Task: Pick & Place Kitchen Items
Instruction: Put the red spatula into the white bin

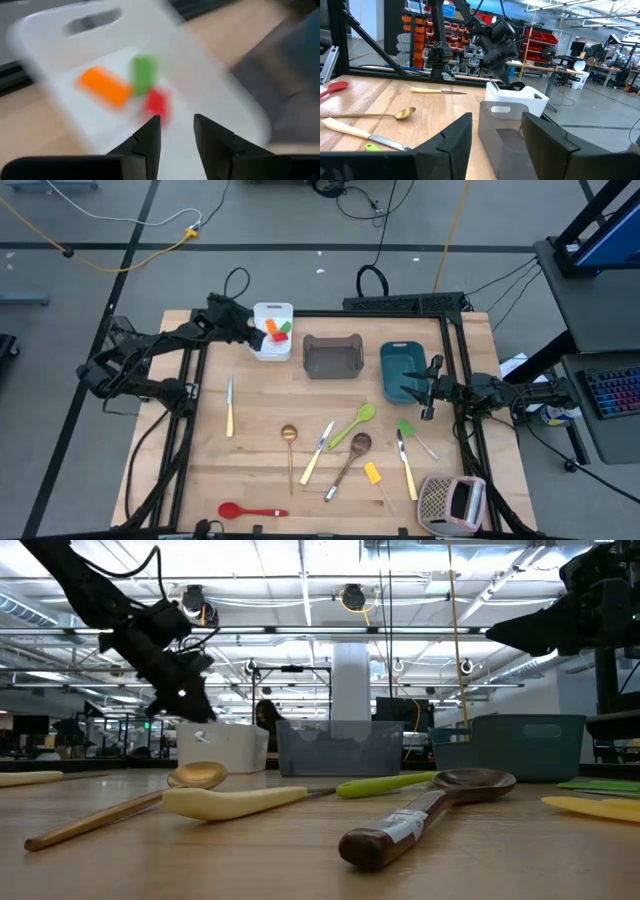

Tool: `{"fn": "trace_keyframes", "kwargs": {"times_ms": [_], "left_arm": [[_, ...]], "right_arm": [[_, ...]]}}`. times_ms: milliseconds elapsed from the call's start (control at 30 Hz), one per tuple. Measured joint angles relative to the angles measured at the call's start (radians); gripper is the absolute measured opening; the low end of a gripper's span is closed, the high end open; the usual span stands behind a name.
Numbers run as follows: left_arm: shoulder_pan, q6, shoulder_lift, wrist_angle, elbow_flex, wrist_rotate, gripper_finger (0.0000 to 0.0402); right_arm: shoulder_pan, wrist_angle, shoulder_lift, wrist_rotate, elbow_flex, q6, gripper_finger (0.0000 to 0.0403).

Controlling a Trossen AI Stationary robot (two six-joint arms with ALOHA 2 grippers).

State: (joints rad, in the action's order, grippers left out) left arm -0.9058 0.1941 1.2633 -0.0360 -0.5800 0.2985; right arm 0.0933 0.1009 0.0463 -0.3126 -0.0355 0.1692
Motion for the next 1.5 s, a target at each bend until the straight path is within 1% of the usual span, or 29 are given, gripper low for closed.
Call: {"fn": "trace_keyframes", "kwargs": {"times_ms": [67, 233, 367, 433, 567, 633, 700, 833, 867, 1033, 1167, 1267, 1400, 1500], "left_arm": [[0.003, -0.063, -0.016, -0.066, 0.0, -0.051, 0.012], [0.035, -0.162, -0.022, -0.156, 0.0, -0.09, 0.012], [0.057, -0.211, -0.022, -0.203, 0.0, -0.191, 0.012], [0.06, -0.25, -0.024, -0.226, -0.002, -0.225, 0.012], [0.064, -0.271, -0.023, -0.252, -0.002, -0.247, 0.012], [0.064, -0.272, -0.023, -0.252, -0.002, -0.251, 0.0112], [0.064, -0.272, -0.023, -0.253, -0.002, -0.258, 0.0089], [0.064, -0.268, -0.023, -0.245, -0.002, -0.26, 0.0022], [0.064, -0.258, -0.023, -0.239, -0.002, -0.258, 0.0013], [0.08, -0.192, -0.021, -0.144, 0.0, -0.256, 0.0017], [0.119, -0.181, -0.021, -0.027, 0.0, -0.256, 0.0007], [0.145, -0.15, -0.021, 0.026, 0.0, -0.256, 0.0012], [0.173, -0.167, -0.022, -0.022, 0.0, -0.257, 0.0016], [0.192, -0.207, -0.022, -0.066, 0.0, -0.286, 0.0011]], "right_arm": [[0.0, 0.0, 0.0, 0.0, 0.0, 0.0, 0.0165], [0.0, 0.0, 0.0, 0.0, 0.0, 0.0, 0.0165], [0.0, 0.0, 0.0, 0.0, 0.0, 0.0, 0.0165], [0.0, 0.0, 0.0, 0.0, 0.0, 0.0, 0.0165], [0.0, 0.0, 0.0, 0.0, 0.0, 0.0, 0.0165], [0.0, 0.0, 0.0, 0.0, 0.0, 0.0, 0.0165], [0.0, 0.0, 0.0, 0.0, 0.0, 0.0, 0.0165], [0.0, 0.0, 0.0, 0.0, 0.0, 0.0, 0.0165], [0.0, 0.0, 0.0, 0.0, 0.0, 0.0, 0.0165], [0.0, 0.0, 0.0, 0.0, 0.0, 0.0, 0.0165], [0.0, 0.0, 0.0, 0.0, 0.0, 0.0, 0.0165], [0.0, 0.0, 0.0, 0.0, 0.0, 0.0, 0.0165], [0.0, 0.0, 0.0, 0.0, 0.0, 0.0, 0.0165], [0.0, 0.0, 0.0, 0.0, 0.0, 0.0, 0.0165]]}}
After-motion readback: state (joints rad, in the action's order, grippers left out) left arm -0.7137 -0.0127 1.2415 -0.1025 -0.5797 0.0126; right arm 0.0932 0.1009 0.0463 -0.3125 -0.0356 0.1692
